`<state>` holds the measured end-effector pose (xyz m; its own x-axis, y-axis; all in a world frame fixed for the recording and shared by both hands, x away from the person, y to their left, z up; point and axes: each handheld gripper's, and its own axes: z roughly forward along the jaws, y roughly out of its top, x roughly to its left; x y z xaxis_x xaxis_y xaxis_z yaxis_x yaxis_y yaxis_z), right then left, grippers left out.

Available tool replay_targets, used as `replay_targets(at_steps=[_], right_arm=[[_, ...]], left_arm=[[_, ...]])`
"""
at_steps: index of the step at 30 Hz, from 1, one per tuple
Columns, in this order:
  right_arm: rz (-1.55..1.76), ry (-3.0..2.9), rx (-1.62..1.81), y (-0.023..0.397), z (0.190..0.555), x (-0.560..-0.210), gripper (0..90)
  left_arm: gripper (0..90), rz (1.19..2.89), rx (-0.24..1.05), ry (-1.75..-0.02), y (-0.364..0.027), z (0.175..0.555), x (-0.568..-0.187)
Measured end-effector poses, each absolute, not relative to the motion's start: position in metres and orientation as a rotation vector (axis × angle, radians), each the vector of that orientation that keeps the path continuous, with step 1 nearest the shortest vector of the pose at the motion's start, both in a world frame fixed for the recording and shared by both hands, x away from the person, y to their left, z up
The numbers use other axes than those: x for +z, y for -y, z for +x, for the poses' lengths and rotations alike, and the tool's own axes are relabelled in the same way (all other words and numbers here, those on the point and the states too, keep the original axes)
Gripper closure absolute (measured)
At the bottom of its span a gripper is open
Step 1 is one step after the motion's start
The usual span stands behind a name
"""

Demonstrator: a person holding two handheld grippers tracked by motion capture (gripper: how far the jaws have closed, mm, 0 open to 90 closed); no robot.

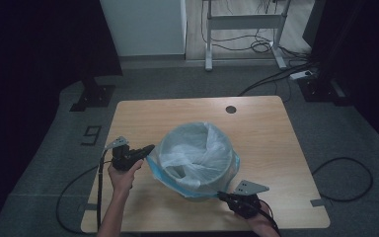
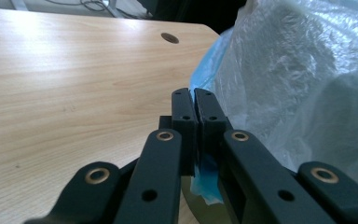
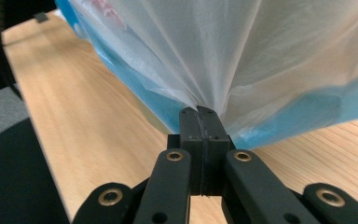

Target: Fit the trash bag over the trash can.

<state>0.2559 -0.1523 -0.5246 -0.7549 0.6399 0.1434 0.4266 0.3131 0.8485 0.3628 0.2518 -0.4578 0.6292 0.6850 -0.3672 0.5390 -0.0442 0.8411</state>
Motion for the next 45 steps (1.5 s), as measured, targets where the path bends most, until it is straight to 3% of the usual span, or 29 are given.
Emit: replay_targets(at_steps=[6,8,10,15,20,26,30,34,45], right_arm=[[0.995,-2.335,1.445,0.160,0.259,-0.527,89.1],[0.990,-2.321,1.475,0.161,0.257,-0.526,83.9],[0.985,-2.296,1.508,0.162,0.254,-0.523,67.8],[0.994,-2.222,1.589,0.168,0.247,-0.513,53.8],[1.011,-2.160,1.639,0.174,0.246,-0.511,46.1],[1.032,-2.090,1.689,0.183,0.248,-0.506,39.4],[1.058,-2.077,1.681,0.187,0.250,-0.506,39.2],[1.058,-2.080,1.668,0.183,0.251,-0.506,39.3],[1.047,-2.079,1.635,0.179,0.248,-0.504,40.2]], left_arm=[[86.8,1.714,0.152,-1.001,-0.248,0.363,-0.459],[85.0,1.710,0.159,-0.996,-0.249,0.362,-0.458],[73.6,1.708,0.182,-0.996,-0.250,0.360,-0.456],[36.0,1.680,0.269,-0.996,-0.261,0.351,-0.448],[22.6,1.674,0.272,-0.965,-0.273,0.348,-0.443],[15.9,1.657,0.290,-0.919,-0.282,0.343,-0.435],[11.1,1.611,0.290,-0.893,-0.284,0.341,-0.425],[6.9,1.678,0.286,-0.883,-0.271,0.343,-0.422],[8.4,1.749,0.318,-0.956,-0.253,0.350,-0.418]])
